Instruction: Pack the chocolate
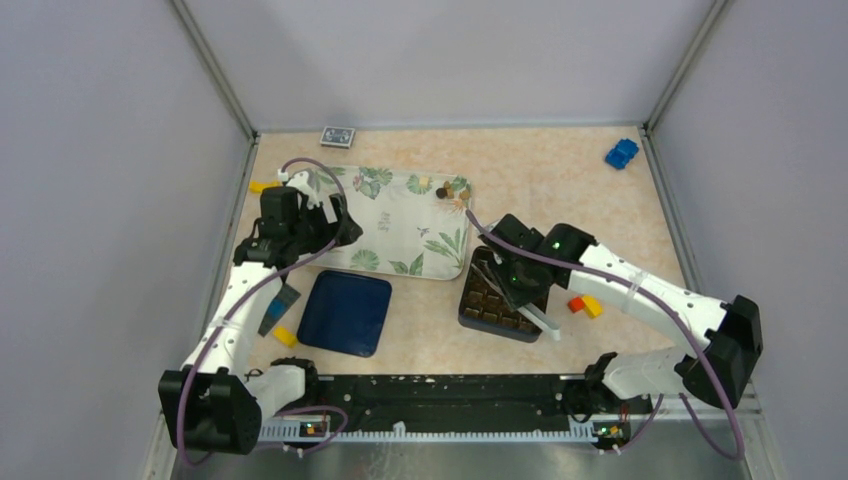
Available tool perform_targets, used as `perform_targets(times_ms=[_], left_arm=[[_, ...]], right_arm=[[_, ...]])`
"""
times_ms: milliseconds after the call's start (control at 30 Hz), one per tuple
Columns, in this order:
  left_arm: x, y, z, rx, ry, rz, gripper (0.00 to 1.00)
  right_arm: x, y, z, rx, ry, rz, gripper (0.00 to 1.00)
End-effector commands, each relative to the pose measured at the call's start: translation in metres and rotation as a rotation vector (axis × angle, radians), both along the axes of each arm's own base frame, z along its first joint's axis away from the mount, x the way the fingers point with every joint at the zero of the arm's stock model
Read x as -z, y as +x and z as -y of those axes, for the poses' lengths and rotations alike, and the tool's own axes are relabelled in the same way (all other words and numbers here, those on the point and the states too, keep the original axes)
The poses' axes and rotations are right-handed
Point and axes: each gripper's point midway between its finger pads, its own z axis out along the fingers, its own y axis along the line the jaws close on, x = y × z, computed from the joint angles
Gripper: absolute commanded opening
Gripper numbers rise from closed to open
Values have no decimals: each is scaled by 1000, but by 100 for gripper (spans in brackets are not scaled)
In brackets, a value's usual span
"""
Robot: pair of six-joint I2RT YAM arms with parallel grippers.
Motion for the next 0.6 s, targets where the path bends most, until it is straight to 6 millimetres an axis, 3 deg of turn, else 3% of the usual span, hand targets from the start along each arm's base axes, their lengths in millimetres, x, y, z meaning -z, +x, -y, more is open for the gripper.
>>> perform_targets(times_ms=[0, 200, 267, 367, 567], left_arm=[[-26, 15, 3, 19, -15, 88, 99], [-27, 16, 4, 21, -19, 93, 99], [-26, 16, 5, 22, -21, 92, 99], [-27, 16, 5, 23, -20, 93, 99], [-28, 14, 4, 19, -18, 95, 99]], right_arm=[[-18, 10, -6, -15, 13, 48, 34], [-21, 11, -7, -19, 12, 50, 36], [-25, 13, -7, -15, 16, 64, 31], [-45, 20, -10, -12, 54, 118, 21], [-87, 46, -17, -8, 94, 246, 19]])
